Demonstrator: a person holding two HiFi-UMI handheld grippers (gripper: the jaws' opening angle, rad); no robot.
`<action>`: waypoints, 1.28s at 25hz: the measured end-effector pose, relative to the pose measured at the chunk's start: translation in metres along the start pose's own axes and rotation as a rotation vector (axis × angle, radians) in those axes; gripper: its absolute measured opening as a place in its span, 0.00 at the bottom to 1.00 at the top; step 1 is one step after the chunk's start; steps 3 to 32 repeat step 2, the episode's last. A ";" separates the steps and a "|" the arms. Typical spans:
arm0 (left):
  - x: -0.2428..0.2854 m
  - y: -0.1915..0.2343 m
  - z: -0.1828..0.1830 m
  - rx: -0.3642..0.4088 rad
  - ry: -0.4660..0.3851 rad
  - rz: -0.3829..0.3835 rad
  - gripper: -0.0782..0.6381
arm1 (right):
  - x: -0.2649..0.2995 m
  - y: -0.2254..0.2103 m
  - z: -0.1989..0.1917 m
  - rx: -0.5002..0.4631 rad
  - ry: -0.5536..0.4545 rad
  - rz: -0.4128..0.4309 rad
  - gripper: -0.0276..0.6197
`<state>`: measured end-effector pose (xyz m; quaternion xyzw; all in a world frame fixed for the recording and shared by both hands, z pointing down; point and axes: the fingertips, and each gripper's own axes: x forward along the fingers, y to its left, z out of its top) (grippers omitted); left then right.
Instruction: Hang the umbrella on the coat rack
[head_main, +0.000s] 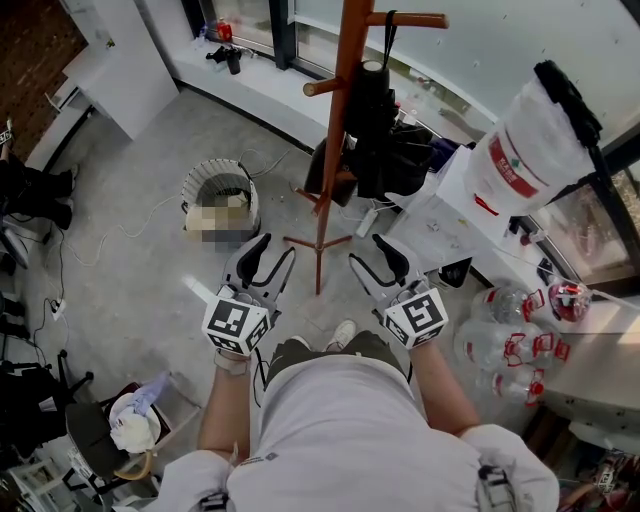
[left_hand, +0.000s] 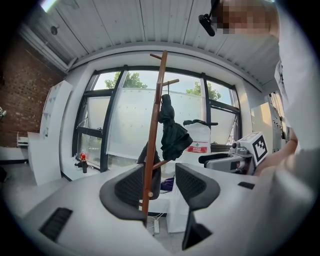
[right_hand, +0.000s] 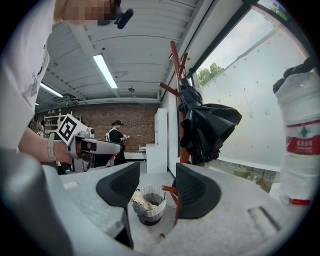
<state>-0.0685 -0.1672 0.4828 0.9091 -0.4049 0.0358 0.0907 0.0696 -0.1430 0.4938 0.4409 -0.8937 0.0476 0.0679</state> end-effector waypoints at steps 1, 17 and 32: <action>0.000 0.001 -0.001 -0.002 0.002 0.000 0.36 | 0.001 0.001 0.000 -0.002 0.001 0.004 0.40; 0.000 0.002 -0.001 -0.003 0.004 0.000 0.37 | 0.003 0.002 0.000 -0.005 0.003 0.008 0.40; 0.000 0.002 -0.001 -0.003 0.004 0.000 0.37 | 0.003 0.002 0.000 -0.005 0.003 0.008 0.40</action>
